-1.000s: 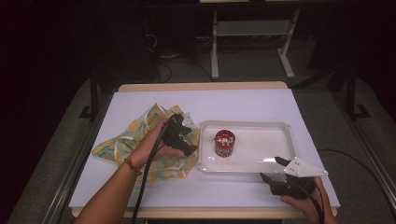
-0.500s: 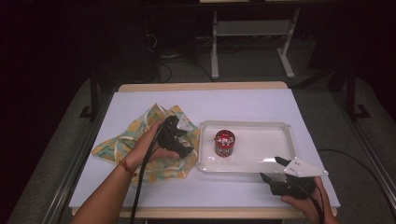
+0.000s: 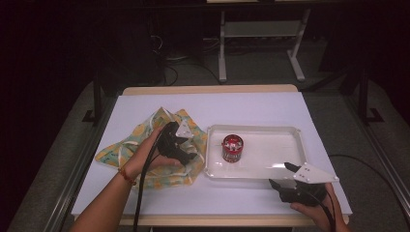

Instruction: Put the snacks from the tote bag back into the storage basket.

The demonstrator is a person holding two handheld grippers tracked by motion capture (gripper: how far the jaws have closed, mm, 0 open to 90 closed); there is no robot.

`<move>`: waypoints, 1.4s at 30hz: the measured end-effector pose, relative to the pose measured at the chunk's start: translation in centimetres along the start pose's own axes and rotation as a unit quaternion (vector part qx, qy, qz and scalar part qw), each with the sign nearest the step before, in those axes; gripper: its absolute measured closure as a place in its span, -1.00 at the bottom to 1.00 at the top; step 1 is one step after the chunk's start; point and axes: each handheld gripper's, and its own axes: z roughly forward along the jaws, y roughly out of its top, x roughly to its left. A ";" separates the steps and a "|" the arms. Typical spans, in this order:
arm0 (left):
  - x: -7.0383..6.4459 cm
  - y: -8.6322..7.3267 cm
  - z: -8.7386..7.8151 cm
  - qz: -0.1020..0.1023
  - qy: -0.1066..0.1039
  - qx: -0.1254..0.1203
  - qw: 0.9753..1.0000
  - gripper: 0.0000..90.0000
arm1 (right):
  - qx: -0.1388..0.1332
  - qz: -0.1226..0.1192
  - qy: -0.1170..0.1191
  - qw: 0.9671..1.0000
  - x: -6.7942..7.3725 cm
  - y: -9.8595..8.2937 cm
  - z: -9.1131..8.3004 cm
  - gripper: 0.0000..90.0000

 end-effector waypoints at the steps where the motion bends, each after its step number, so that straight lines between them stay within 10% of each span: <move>1: 0.0 -0.1 -0.1 -0.001 0.000 -0.002 1.000 -0.57 | 0.000 0.001 0.000 1.000 0.0 0.0 0.0 -0.46; 42: 0.9 -6.0 -2.2 -0.027 0.040 -0.097 0.994 -0.60 | 0.002 -0.001 0.000 1.000 0.0 0.0 0.1 -0.46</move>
